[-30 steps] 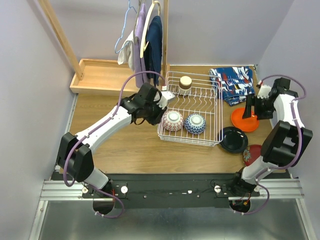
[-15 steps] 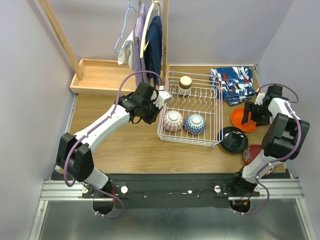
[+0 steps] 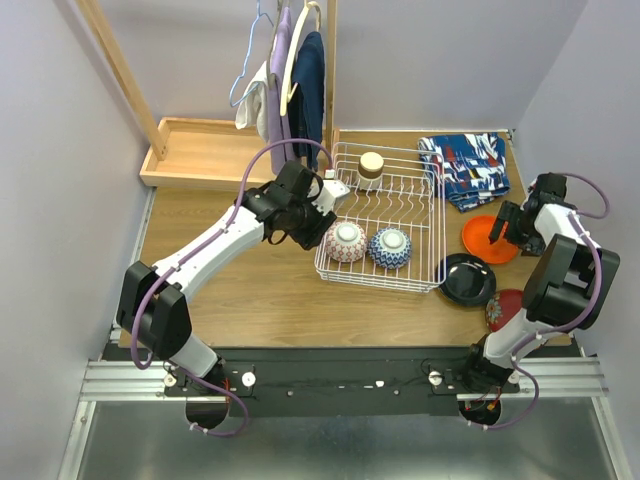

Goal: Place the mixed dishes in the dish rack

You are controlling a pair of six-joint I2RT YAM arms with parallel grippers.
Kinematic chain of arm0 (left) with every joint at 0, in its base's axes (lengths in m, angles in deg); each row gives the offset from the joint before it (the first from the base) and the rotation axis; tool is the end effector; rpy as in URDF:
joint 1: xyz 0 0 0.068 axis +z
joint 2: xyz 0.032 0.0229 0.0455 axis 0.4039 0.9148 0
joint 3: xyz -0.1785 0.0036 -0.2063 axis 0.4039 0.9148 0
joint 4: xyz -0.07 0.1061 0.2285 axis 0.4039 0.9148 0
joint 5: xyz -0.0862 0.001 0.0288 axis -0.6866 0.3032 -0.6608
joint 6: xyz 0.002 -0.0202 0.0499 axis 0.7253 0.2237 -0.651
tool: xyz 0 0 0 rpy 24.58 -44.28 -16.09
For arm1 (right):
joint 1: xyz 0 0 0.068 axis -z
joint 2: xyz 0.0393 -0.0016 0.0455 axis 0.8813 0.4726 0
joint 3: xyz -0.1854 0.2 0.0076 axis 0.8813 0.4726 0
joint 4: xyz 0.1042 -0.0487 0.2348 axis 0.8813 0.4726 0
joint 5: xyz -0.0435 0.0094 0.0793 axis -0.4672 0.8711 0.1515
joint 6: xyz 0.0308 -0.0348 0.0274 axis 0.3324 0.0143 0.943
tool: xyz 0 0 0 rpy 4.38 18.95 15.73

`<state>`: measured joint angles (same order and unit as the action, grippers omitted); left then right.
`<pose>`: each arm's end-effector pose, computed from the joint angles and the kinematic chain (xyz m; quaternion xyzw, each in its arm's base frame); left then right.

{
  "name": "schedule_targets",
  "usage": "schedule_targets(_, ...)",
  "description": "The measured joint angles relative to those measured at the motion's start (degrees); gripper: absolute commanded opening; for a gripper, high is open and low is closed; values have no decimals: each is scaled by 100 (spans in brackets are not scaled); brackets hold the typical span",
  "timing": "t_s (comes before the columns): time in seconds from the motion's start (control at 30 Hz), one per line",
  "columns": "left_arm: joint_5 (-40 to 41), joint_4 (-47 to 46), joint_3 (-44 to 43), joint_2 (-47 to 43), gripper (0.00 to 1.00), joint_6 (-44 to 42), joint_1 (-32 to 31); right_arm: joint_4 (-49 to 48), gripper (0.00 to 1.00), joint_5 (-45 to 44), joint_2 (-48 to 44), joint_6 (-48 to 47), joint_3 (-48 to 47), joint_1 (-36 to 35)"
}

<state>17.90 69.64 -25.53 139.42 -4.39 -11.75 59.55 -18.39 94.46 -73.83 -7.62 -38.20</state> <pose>0.2640 -0.1979 0.2966 0.4012 0.8517 -0.1654 0.2937 0.3056 -0.1342 0.1975 0.2150 0.9525 -0.0490 0.2101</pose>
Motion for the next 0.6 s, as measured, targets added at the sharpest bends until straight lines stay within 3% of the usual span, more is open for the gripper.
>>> schedule_targets(0.1,4,0,2,0,58,0,-9,-7,80,-4,122,245,0,4)
schedule_targets(0.33,87,-2,20,-4,59,-37,-7,-61,78,192,562,772,24,13)
schedule_targets(0.6,98,2,179,-11,59,-63,-7,-103,53,496,767,1215,-177,199)
